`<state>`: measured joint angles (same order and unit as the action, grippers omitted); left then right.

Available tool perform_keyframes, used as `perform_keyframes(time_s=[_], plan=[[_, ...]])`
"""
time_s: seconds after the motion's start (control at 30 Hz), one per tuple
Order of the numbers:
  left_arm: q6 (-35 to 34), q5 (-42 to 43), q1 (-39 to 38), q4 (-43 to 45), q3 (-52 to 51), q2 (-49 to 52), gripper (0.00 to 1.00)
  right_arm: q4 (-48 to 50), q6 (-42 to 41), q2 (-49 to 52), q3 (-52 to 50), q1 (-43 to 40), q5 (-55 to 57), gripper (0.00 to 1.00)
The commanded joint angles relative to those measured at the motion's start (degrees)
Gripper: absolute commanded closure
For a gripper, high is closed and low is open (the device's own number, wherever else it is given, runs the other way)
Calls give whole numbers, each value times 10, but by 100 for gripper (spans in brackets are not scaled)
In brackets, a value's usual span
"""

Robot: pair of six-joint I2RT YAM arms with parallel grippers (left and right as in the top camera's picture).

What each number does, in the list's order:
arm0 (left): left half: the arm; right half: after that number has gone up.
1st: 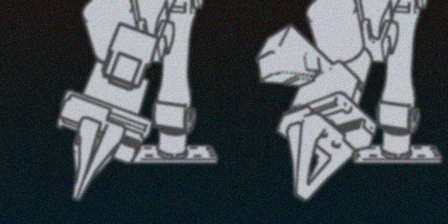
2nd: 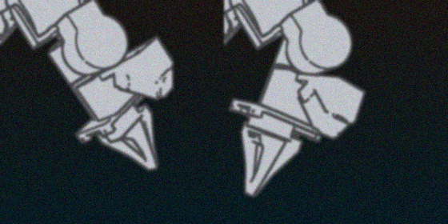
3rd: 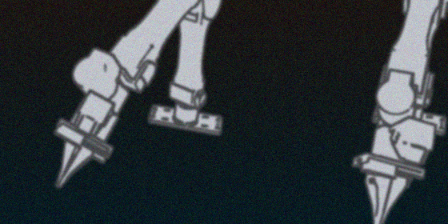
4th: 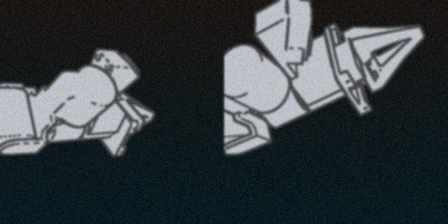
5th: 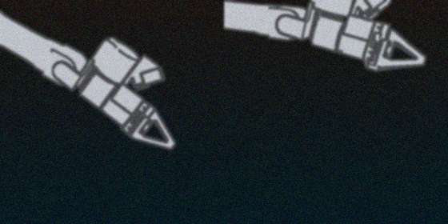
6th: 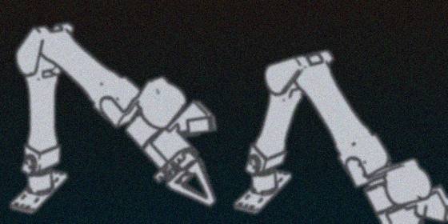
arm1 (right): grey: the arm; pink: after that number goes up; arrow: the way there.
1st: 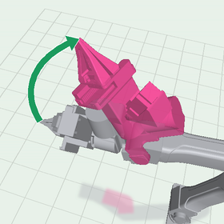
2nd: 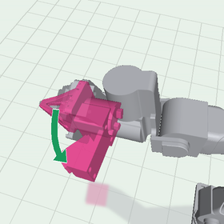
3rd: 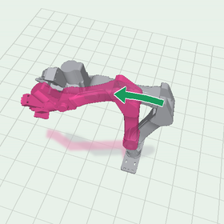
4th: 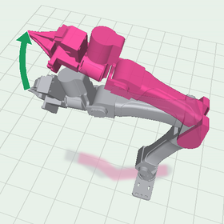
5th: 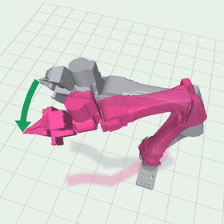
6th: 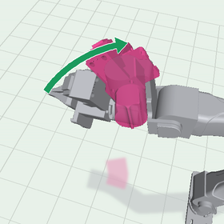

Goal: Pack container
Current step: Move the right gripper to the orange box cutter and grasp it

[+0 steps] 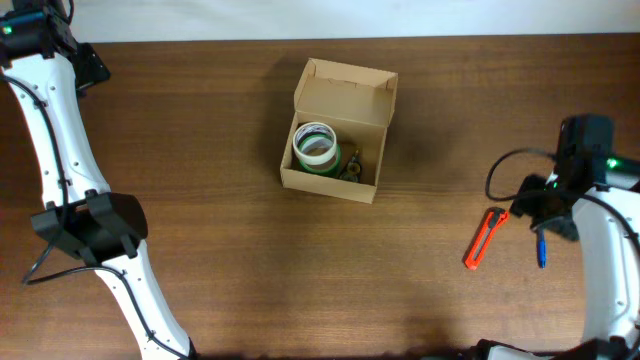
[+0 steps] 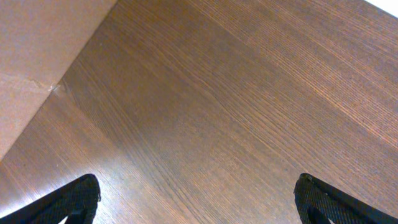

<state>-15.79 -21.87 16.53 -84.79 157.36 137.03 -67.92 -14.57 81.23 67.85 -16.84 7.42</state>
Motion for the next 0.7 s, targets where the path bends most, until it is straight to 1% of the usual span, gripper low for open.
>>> perform_keyframes(time_s=[0.0, 0.17, 0.3, 0.5, 0.53, 0.67], plan=[[7, 0, 2, 0, -3, -19, 0, 18, -4, 3, -45, -8, -60, 36], [7, 0, 2, 0, -3, -19, 0, 52, -72, 20, -91, -8, -82, 34], [7, 0, 2, 0, -3, -19, 0, 76, -111, 35, -99, -8, -119, 34], [7, 0, 2, 0, -3, -19, 0, 90, -159, 69, -99, -8, -117, 36], [7, 0, 2, 0, -3, -19, 0, 93, -165, 78, -99, -8, -117, 39], [7, 0, 2, 0, -3, -19, 0, 118, -175, 124, -99, -8, -120, 39]])
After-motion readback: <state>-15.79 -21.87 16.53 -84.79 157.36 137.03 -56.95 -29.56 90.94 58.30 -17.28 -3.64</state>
